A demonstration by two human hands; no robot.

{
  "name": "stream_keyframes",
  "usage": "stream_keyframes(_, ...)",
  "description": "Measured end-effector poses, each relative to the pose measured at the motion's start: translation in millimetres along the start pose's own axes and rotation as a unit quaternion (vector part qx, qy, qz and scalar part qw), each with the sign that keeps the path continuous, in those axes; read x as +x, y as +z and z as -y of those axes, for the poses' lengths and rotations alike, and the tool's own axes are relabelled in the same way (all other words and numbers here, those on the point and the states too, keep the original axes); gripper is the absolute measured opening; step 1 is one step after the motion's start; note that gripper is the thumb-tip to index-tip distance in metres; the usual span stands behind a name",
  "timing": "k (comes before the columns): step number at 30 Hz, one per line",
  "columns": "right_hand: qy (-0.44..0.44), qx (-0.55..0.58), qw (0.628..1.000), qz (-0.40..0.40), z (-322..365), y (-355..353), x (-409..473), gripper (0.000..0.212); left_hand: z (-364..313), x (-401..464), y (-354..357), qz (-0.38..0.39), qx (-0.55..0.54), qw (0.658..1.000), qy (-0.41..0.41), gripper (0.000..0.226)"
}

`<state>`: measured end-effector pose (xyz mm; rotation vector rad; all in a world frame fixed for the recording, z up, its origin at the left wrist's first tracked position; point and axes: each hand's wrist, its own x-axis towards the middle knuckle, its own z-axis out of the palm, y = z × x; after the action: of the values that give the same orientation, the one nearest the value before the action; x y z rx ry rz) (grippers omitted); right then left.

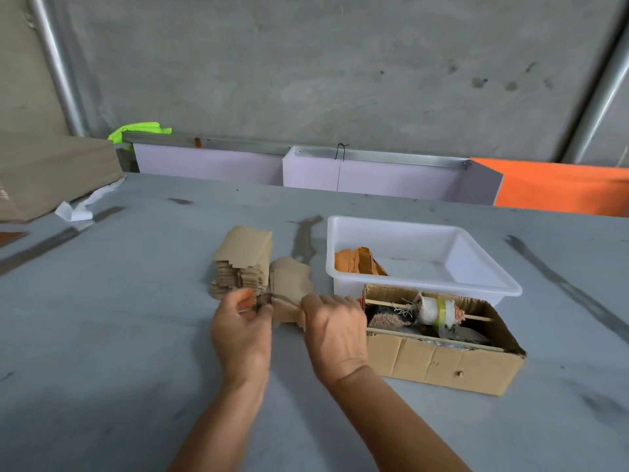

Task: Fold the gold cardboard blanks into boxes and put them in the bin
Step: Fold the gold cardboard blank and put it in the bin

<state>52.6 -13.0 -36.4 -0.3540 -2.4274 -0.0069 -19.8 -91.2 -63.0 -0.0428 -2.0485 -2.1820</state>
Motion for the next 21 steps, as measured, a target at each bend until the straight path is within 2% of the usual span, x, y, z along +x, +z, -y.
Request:
stream_keyframes(3, 0.107, 0.094, 0.99, 0.011, -10.0, -23.1, -10.6, 0.008, -4.7, -3.5, -3.2, 0.047, 0.064, 0.995, 0.059, 0.049)
stream_keyframes(5, 0.159, 0.226, 0.961, 0.023, -23.4, -32.6, -23.9, 0.013, -11.4, -8.6, -2.9, 0.1, 0.059, 0.991, 0.062, 0.057)
stream_keyframes(6, 0.19, 0.29, 0.938, 0.018, -31.3, -37.4, -30.5, 0.016, -15.7, -12.0, -1.8, 0.131, 0.044, 0.989, 0.048, 0.054)
stream_keyframes(8, 0.27, 0.375, 0.886, 0.03, -46.5, -46.6, -43.8, 0.027, -22.1, -19.7, 0.7, 0.189, 0.015, 0.982, 0.015, 0.036)
stream_keyframes(10, 0.337, 0.431, 0.836, 0.047, -60.5, -53.8, -55.6, 0.024, -24.3, -28.6, 1.9, 0.237, -0.006, 0.972, -0.001, 0.027)
stream_keyframes(12, 0.366, 0.462, 0.807, 0.035, -72.2, -60.3, -67.1, 0.022, -24.4, -38.8, 3.9, 0.273, -0.013, 0.962, 0.001, 0.024)
stream_keyframes(14, 0.363, 0.481, 0.797, 0.016, -82.4, -67.9, -76.2, 0.014, -25.0, -51.2, 7.4, 0.304, -0.011, 0.953, 0.012, 0.024)
stream_keyframes(16, 0.328, 0.494, 0.805, -0.002, -91.7, -75.3, -85.4, 0.014, -24.4, -63.8, 11.2, 0.326, -0.02, 0.945, 0.033, 0.028)
stream_keyframes(17, 0.305, 0.483, 0.821, -0.016, -96.4, -78.4, -90.8, 0.019, -23.3, -69.9, 11.6, 0.336, -0.023, 0.94, 0.05, 0.031)
stream_keyframes(19, 0.246, 0.4, 0.881, -0.055, -106.9, -85.0, -104.3, 0.026, -19.5, -81.2, 9.8, 0.349, 0.006, 0.928, 0.13, 0.032)
stream_keyframes(21, 0.136, 0.261, 0.953, -0.076, -119.3, -88.4, -121.3, 0.024, -13.3, -91.1, 5.9, 0.349, 0.063, 0.894, 0.273, 0.026)
